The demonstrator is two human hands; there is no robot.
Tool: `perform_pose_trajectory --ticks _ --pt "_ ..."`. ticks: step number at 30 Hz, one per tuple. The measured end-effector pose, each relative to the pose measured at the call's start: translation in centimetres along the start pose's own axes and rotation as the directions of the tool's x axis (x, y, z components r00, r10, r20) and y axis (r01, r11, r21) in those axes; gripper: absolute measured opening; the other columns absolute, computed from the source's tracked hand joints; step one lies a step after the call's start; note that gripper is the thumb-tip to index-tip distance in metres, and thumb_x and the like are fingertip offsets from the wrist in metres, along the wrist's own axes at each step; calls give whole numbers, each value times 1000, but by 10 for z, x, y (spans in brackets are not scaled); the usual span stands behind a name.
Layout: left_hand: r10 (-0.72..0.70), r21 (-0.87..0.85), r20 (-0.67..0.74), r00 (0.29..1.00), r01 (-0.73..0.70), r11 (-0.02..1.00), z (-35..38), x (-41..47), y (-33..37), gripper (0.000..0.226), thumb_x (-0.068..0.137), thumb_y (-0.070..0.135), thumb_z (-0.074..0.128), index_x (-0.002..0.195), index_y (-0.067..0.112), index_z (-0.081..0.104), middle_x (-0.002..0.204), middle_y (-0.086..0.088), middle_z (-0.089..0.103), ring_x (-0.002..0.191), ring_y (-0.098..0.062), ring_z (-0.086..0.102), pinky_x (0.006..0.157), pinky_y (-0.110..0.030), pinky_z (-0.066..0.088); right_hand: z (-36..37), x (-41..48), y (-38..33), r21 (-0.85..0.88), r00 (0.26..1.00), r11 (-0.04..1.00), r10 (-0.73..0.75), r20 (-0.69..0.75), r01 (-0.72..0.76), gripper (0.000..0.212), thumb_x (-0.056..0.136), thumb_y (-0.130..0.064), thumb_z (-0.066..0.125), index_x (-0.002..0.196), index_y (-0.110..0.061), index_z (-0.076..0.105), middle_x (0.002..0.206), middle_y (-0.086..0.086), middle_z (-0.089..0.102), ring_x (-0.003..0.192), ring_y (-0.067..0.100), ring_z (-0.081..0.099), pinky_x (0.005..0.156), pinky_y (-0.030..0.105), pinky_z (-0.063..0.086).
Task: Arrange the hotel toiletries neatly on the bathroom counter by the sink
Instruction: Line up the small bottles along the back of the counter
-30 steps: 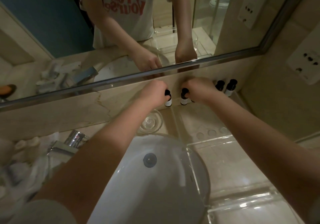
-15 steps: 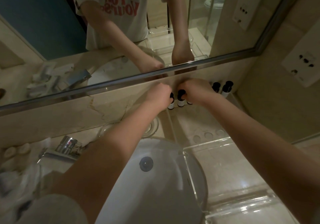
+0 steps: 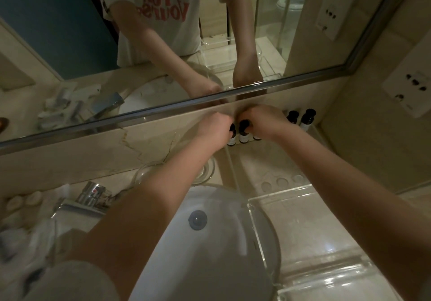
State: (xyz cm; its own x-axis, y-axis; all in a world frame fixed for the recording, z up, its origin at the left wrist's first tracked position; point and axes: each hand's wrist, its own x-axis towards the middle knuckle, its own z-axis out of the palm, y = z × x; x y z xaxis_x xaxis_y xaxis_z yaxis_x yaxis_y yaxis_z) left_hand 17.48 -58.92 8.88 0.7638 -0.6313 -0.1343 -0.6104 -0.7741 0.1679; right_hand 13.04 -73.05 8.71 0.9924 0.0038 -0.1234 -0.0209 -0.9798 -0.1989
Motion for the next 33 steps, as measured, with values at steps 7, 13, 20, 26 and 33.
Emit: perform_pose_trajectory --ticks 7,13,20,26,33 --pt "12 34 -6 1000 -12 999 -2 -1 2 19 90 19 55 102 10 66 103 -16 64 95 -33 60 69 -31 42 -1 -2 -1 -26 1000 1000 8 -10 -9 17 88 -19 54 98 -23 68 99 4 67 87 24 61 71 32 49" --pt "13 46 -9 1000 -13 999 -3 -2 2 20 90 20 54 104 10 66 103 -16 65 96 -33 60 68 -31 41 -2 -4 -1 -34 1000 999 2 -26 -3 19 88 -19 54 101 -23 67 103 4 66 91 25 61 69 30 44" --pt "6 92 -39 999 -2 996 -7 -12 1 23 89 27 58 105 11 62 106 -13 65 99 -32 60 67 -32 40 -9 -14 -4 -47 999 999 -11 -50 8 30 88 -19 57 117 -25 59 113 2 62 96 24 59 69 29 41" --pt "-47 89 -65 997 52 995 -23 -47 -9 37 90 33 56 121 12 54 116 -11 61 106 -29 58 75 -35 46 -14 -45 -16 -47 982 998 24 -190 -33 35 85 -21 57 119 -18 58 110 6 60 89 26 59 68 39 54" --pt "-115 44 -118 986 121 992 -37 -126 -27 43 89 39 55 122 11 54 118 -12 59 109 -31 56 83 -37 49 -17 -107 -62 -34 962 998 44 -271 -55 43 88 -31 56 129 -20 53 123 3 60 108 26 56 76 37 50"
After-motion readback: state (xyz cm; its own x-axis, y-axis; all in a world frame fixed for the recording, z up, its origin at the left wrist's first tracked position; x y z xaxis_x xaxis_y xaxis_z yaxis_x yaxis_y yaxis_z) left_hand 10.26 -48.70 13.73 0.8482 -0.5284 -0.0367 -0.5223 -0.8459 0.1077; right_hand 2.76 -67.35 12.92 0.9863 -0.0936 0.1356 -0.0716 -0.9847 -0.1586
